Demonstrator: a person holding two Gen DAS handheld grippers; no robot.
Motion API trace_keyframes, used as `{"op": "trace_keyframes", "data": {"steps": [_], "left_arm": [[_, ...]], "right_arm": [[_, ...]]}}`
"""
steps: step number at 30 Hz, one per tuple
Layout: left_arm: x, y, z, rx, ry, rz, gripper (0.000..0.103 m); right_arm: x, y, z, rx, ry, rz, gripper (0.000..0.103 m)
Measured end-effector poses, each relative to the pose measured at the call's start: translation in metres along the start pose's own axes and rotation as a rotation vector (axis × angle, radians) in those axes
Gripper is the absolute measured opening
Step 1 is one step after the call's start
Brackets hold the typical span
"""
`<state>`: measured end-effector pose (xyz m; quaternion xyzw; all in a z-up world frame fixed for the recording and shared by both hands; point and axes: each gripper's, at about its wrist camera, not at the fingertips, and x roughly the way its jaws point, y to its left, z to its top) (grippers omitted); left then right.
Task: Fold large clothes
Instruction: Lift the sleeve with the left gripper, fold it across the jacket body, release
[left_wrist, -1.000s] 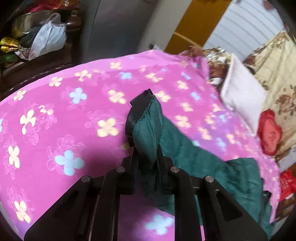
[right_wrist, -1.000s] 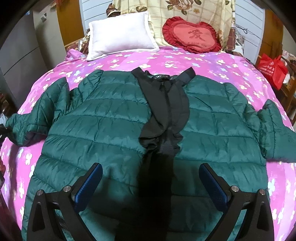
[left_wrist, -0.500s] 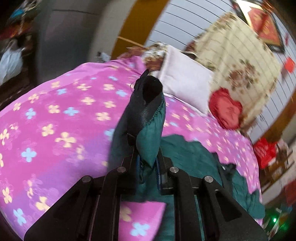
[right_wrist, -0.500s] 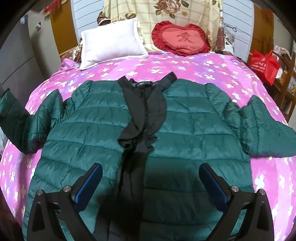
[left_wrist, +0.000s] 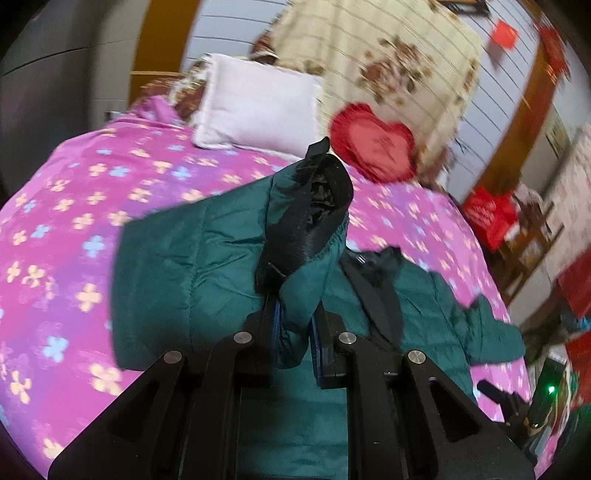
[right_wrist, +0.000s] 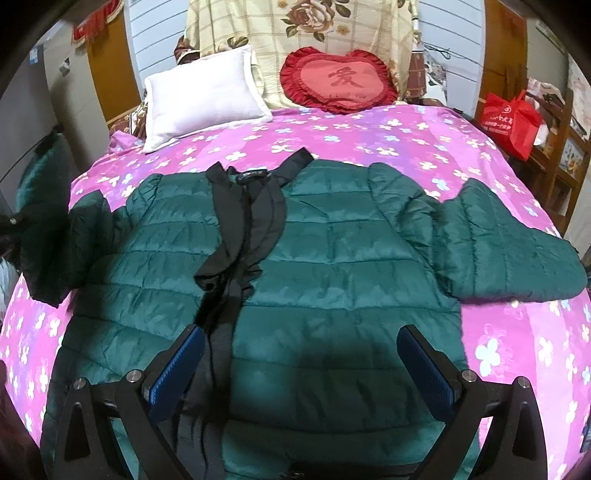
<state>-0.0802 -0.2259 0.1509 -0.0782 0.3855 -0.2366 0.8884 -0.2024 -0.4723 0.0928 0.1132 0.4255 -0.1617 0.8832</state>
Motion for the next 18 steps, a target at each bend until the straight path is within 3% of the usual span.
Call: {"op": "trace_keyframes", "data": {"steps": [9,18], "left_arm": [[0.047,-0.065,-0.041,0.097,0.115,-0.045,0.013],[0.085,-0.093,-0.077,0.159,0.210,-0.066,0.013]], "right_arm": [[0.002,-0.022,-0.009,0.020,0.017,-0.006,0.103],[0.011,-0.041,-0.015,0.050,0.041,0.013,0.103]]}}
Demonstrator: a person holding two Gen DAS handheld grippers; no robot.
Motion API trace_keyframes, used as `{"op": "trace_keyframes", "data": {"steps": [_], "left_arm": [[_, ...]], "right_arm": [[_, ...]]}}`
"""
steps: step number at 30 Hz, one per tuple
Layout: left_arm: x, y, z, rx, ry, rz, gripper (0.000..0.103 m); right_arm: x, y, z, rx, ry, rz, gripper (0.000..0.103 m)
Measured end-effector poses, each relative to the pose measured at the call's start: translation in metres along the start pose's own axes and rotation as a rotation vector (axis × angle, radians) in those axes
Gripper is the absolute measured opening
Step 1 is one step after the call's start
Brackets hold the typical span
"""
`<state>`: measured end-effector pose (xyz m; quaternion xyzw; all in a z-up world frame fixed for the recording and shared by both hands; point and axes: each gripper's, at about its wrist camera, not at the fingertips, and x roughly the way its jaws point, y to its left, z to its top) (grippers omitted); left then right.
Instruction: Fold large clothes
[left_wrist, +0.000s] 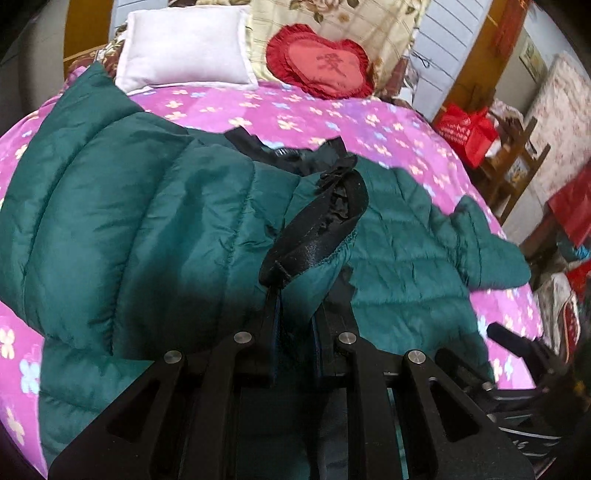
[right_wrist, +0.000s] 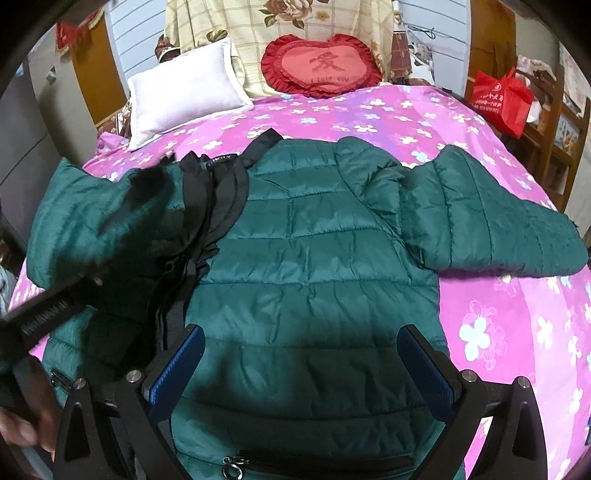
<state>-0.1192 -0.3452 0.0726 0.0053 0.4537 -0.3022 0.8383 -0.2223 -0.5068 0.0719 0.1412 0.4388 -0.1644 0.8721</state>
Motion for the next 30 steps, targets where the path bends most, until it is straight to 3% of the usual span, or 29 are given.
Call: {"op": "trace_keyframes", "data": {"steps": [3,4,8,12,14,17,22,23,25,26,28,29,30], "left_arm": [[0.005,-0.001,-0.004,-0.016,-0.010,-0.064,0.014],[0.005,0.000,-0.004,-0.032,-0.011,-0.098,0.018],[-0.001,0.011,-0.003,-0.128,0.007,-0.255,0.060],[-0.035,0.022,0.002,-0.161,-0.021,-0.355,0.070],[-0.056,0.029,0.002,-0.140,-0.042,-0.323,0.071],[-0.086,0.051,0.004,-0.095,-0.085,-0.192,0.071],[-0.114,0.100,0.002,-0.107,-0.142,-0.028,0.071],[-0.116,0.110,0.000,-0.121,-0.145,-0.008,0.071],[-0.120,0.132,-0.003,-0.162,-0.153,0.035,0.071],[-0.120,0.140,-0.005,-0.177,-0.158,0.050,0.071],[-0.120,0.157,-0.008,-0.205,-0.170,0.086,0.071],[-0.119,0.162,-0.009,-0.212,-0.172,0.099,0.071],[-0.116,0.167,-0.009,-0.222,-0.172,0.115,0.071]], "right_arm": [[-0.001,-0.005,0.000,0.016,-0.001,0.012,0.103],[-0.001,-0.007,0.000,0.024,-0.001,0.020,0.103],[-0.003,-0.010,0.002,0.043,0.000,0.057,0.103],[-0.007,-0.005,0.006,0.061,-0.001,0.118,0.103],[-0.005,0.001,0.011,0.080,0.005,0.169,0.103],[0.005,0.014,0.018,0.100,0.022,0.214,0.103],[0.038,0.043,0.030,0.091,0.078,0.233,0.103],[0.046,0.047,0.031,0.090,0.090,0.232,0.100],[0.061,0.054,0.032,0.084,0.111,0.225,0.079],[0.065,0.056,0.032,0.082,0.116,0.220,0.063],[0.067,0.056,0.032,0.086,0.090,0.226,0.045],[0.064,0.055,0.033,0.092,0.071,0.237,0.031],[0.061,0.053,0.033,0.092,0.059,0.234,0.025]]}}
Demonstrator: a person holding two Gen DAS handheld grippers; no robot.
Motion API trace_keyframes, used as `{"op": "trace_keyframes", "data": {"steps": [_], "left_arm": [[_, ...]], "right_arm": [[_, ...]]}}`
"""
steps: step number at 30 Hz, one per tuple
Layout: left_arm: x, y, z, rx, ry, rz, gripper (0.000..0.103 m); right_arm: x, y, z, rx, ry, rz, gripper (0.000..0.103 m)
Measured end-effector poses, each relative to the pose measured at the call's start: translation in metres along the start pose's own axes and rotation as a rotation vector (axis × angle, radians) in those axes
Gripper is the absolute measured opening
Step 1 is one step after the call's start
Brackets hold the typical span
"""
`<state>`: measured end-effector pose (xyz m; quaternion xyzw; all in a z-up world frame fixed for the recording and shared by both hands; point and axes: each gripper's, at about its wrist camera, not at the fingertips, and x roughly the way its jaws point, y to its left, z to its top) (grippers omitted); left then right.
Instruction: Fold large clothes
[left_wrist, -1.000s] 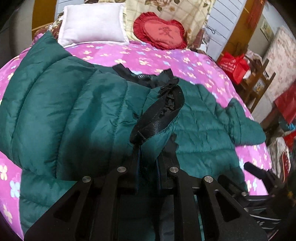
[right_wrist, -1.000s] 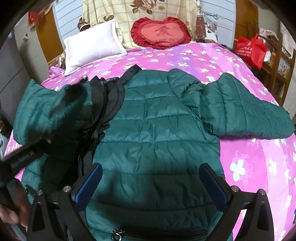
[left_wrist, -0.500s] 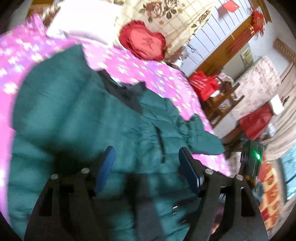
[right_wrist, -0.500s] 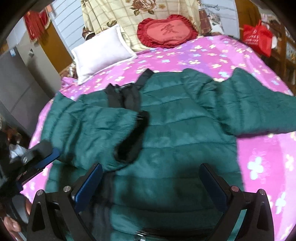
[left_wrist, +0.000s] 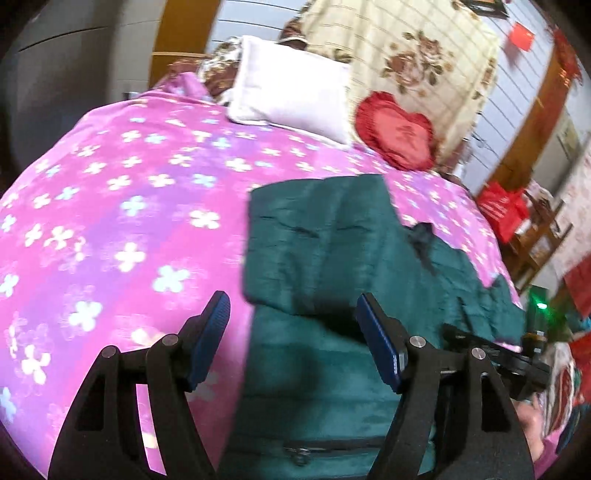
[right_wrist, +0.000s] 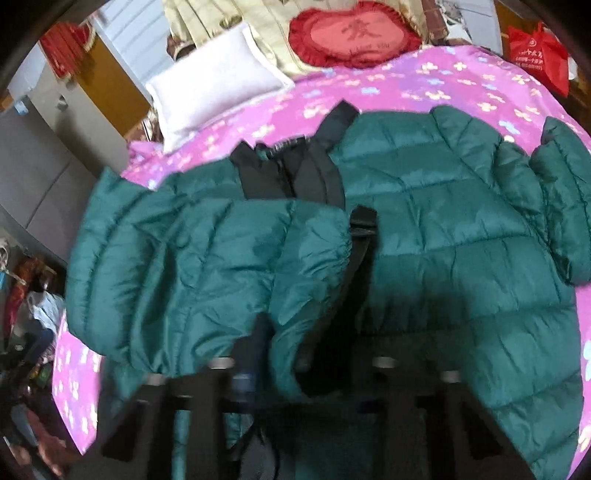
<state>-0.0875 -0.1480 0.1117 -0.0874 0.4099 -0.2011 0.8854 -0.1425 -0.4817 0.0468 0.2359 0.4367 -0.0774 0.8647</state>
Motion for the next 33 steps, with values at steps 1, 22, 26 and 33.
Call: {"op": "trace_keyframes", "data": {"steps": [1,22,26,33], "left_arm": [[0.003,0.003,0.000,-0.006,0.002,0.009,0.071],[0.072,-0.032,0.020,0.020,0.034,0.055,0.071],[0.078,-0.034,0.021,0.025,0.038,0.063,0.071],[0.088,-0.034,0.022,0.024,0.047,0.070,0.071]], "right_arm": [[-0.006,0.001,0.002,-0.010,-0.022,-0.002,0.023],[-0.043,-0.053,0.075,-0.114,-0.214,-0.277,0.014],[-0.042,-0.051,0.080,-0.139,-0.255,-0.326,0.013],[-0.044,-0.059,0.091,-0.133,-0.290,-0.382,0.003]]}}
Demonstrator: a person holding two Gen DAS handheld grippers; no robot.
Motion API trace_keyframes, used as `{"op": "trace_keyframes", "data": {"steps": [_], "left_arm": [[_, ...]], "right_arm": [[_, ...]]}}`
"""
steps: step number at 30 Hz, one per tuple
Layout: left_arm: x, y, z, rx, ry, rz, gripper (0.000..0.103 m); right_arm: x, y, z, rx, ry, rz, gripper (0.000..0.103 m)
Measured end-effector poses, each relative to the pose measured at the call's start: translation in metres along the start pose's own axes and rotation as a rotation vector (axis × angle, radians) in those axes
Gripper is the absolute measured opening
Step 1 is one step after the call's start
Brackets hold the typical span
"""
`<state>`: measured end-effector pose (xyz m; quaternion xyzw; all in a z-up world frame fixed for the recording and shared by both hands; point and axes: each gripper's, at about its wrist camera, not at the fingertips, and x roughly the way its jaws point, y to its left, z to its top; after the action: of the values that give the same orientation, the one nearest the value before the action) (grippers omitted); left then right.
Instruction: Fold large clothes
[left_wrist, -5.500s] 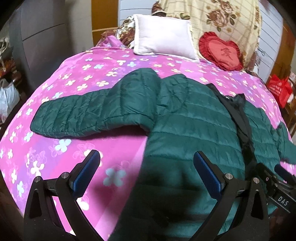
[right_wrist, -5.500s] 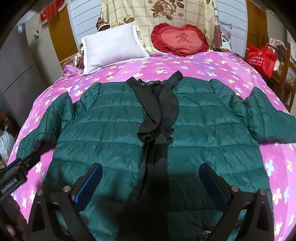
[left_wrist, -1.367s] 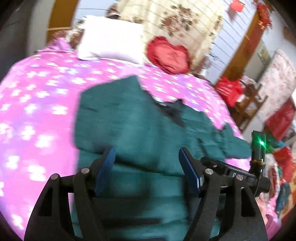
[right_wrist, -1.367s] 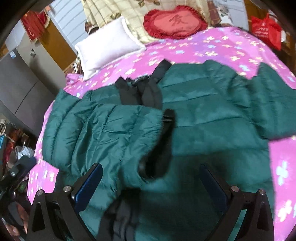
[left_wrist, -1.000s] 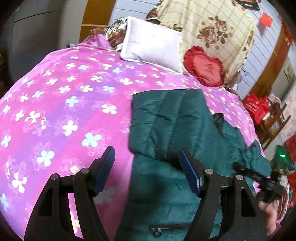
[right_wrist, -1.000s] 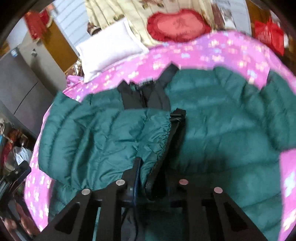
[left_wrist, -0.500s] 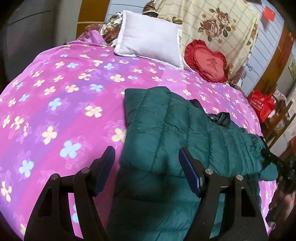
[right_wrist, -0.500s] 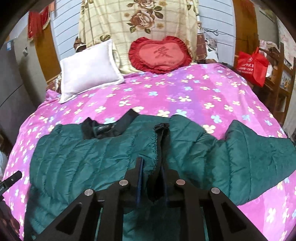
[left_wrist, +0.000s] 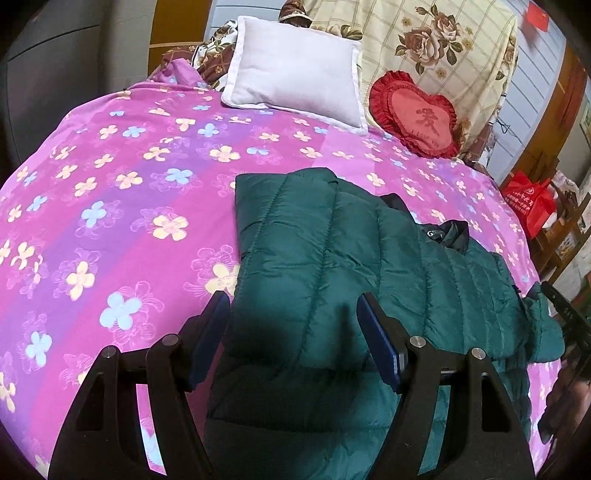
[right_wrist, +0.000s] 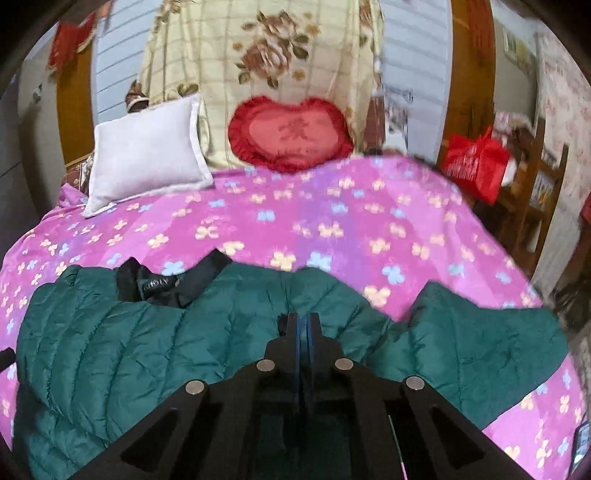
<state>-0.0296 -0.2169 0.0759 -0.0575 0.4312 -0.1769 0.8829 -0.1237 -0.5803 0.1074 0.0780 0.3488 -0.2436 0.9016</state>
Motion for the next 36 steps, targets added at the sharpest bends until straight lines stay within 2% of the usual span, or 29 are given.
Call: {"op": "trace_keyframes", "data": {"steps": [5,7,8,9,10,13,14,15,17,18,21,22,24,25,26,27,28,29,31,32,34,35,36], "left_arm": [[0.003,0.003,-0.001,-0.016,0.008,-0.008,0.071],[0.003,0.005,-0.002,-0.015,0.013,-0.005,0.071],[0.003,0.006,-0.002,-0.016,0.015,-0.005,0.071],[0.003,0.008,-0.003,-0.023,0.016,-0.005,0.071],[0.003,0.009,-0.003,-0.031,0.016,-0.005,0.071],[0.003,0.014,-0.003,-0.061,0.020,-0.006,0.071],[0.003,0.015,-0.003,-0.067,0.022,-0.005,0.071],[0.002,0.015,-0.002,-0.069,0.022,-0.005,0.071],[-0.001,0.014,0.001,-0.063,0.012,-0.003,0.071],[-0.002,0.014,0.002,-0.059,0.006,-0.002,0.071],[-0.004,0.011,0.007,-0.048,-0.015,-0.002,0.071],[-0.003,0.011,0.008,-0.048,-0.016,-0.001,0.071],[0.004,0.009,0.008,-0.055,0.001,0.002,0.071],[0.006,0.008,0.007,-0.062,0.009,-0.002,0.071],[0.007,0.008,0.006,-0.068,0.013,-0.005,0.071],[0.009,0.007,0.005,-0.067,0.016,-0.004,0.071],[0.009,0.005,0.005,-0.062,0.017,-0.001,0.071],[0.009,0.004,0.005,-0.055,0.019,0.001,0.071],[0.006,0.002,0.007,-0.041,0.004,-0.002,0.071],[0.006,0.001,0.008,-0.036,-0.007,0.002,0.071],[0.010,-0.002,0.013,-0.025,-0.013,0.020,0.071],[0.013,-0.004,0.016,-0.026,-0.012,0.021,0.071],[0.015,-0.006,0.017,-0.028,-0.015,0.020,0.071]], "right_arm": [[0.012,-0.014,-0.013,0.137,0.123,0.265,0.006],[0.014,-0.013,-0.020,0.167,0.145,0.309,0.035],[0.015,-0.010,-0.024,0.173,0.155,0.332,0.060],[0.016,-0.006,-0.027,0.167,0.164,0.342,0.074],[0.018,0.001,-0.030,0.146,0.176,0.343,0.075],[0.032,0.023,-0.039,0.065,0.224,0.299,0.074],[0.037,0.028,-0.042,0.054,0.233,0.295,0.062],[0.039,0.029,-0.044,0.048,0.237,0.293,0.032],[0.039,0.030,-0.043,0.036,0.232,0.281,0.005],[0.032,0.026,-0.039,0.036,0.198,0.271,0.004],[0.015,0.016,-0.025,-0.004,0.086,0.168,0.002],[0.018,0.011,-0.021,0.002,0.081,0.134,0.002],[0.031,0.003,-0.018,0.042,0.120,0.144,0.001],[0.038,0.002,-0.017,0.032,0.128,0.115,0.001],[0.047,0.003,-0.020,-0.014,0.132,0.029,0.001],[0.053,0.003,-0.023,-0.032,0.146,-0.014,0.001],[0.062,-0.002,-0.026,-0.014,0.185,-0.005,0.001],[0.062,-0.010,-0.029,0.043,0.206,0.065,0.001],[0.045,-0.021,-0.028,0.127,0.161,0.165,0.001],[0.034,-0.022,-0.026,0.133,0.137,0.174,0.003],[0.018,-0.020,-0.021,0.127,0.107,0.206,0.032],[0.008,-0.014,-0.016,0.128,0.080,0.258,0.070],[0.003,-0.006,-0.013,0.127,0.061,0.289,0.094]]}}
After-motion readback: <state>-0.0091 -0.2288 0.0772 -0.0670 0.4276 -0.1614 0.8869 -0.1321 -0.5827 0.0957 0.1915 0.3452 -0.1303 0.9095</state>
